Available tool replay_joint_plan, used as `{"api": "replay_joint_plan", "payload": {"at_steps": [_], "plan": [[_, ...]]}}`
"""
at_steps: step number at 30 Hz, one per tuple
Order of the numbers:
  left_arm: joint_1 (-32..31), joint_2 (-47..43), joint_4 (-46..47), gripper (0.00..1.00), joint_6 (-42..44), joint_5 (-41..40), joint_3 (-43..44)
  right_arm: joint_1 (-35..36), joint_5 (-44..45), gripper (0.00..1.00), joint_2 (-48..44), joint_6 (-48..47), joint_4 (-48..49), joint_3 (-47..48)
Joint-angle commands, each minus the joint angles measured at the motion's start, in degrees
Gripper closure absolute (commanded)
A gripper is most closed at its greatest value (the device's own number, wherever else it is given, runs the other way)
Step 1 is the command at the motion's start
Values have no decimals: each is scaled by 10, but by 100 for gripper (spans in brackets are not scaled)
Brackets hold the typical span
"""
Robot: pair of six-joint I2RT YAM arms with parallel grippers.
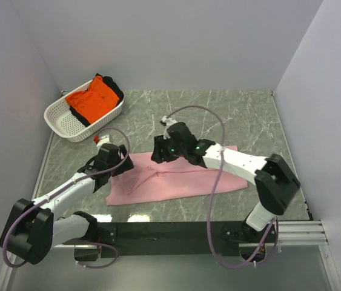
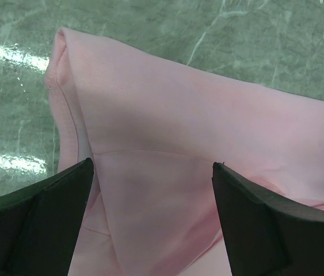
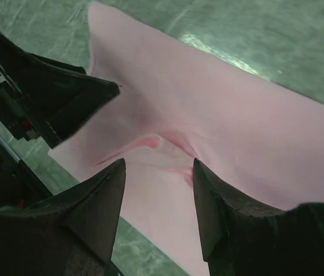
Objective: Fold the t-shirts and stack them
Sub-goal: Fold the tshirt
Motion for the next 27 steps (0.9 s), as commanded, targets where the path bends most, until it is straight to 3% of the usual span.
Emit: {"api": "replay_joint_plan", "payload": {"at_steps": [1, 13, 20, 23, 27], "plan": [[13, 13, 46, 10, 17, 30, -1, 19, -16, 43, 57, -27, 16, 64], [47, 52, 71, 9, 36, 53, -1, 70, 20, 46, 147, -28, -25, 115], [54, 59, 72, 9, 41, 62, -1, 88, 108, 47, 172, -26, -71, 133], [56, 56, 74, 9, 41, 64, -2, 91, 133, 53, 169, -22, -77, 125], [57, 58, 75, 9, 43, 67, -2, 94, 132, 69, 150, -17, -57, 103]]}}
